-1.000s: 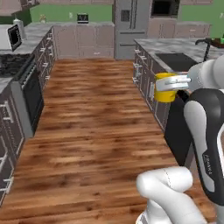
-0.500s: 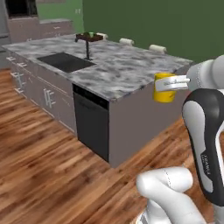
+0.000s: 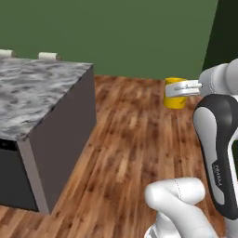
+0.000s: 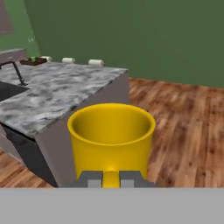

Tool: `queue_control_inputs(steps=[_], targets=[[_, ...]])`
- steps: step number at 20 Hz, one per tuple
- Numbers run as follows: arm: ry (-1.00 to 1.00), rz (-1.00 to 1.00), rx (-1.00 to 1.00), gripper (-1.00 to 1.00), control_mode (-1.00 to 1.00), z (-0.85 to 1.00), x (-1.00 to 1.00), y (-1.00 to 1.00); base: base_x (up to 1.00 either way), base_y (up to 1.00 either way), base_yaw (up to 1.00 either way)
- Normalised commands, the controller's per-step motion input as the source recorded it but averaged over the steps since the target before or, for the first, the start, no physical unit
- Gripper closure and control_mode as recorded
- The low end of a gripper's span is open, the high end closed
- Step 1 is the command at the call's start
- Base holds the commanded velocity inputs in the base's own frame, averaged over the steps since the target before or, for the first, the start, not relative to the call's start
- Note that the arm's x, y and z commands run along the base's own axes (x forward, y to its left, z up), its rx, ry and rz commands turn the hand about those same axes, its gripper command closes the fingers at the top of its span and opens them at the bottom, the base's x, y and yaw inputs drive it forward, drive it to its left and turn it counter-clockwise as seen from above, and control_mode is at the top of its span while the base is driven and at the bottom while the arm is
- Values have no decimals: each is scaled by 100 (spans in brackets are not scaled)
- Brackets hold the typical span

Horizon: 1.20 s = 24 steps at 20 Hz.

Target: There is a tray on the dining counter. Grab the cup, mug, and pitcher and place them on the tray. The pitcher may be placed next to the tray if it cannot fit the tray.

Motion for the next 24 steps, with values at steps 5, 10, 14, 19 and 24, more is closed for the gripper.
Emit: queue_control_inputs(steps=[5,10,14,19,24], targets=[[0,0,0,100,100,0,0,0,100,-3,-41],[0,0,0,100,100,0,0,0,100,-2,-33],[0,0,0,100,100,0,0,0,100,-8,-36],[0,0,0,100,100,0,0,0,100,0,-27],[0,0,0,100,100,0,0,0,100,0,-22]])
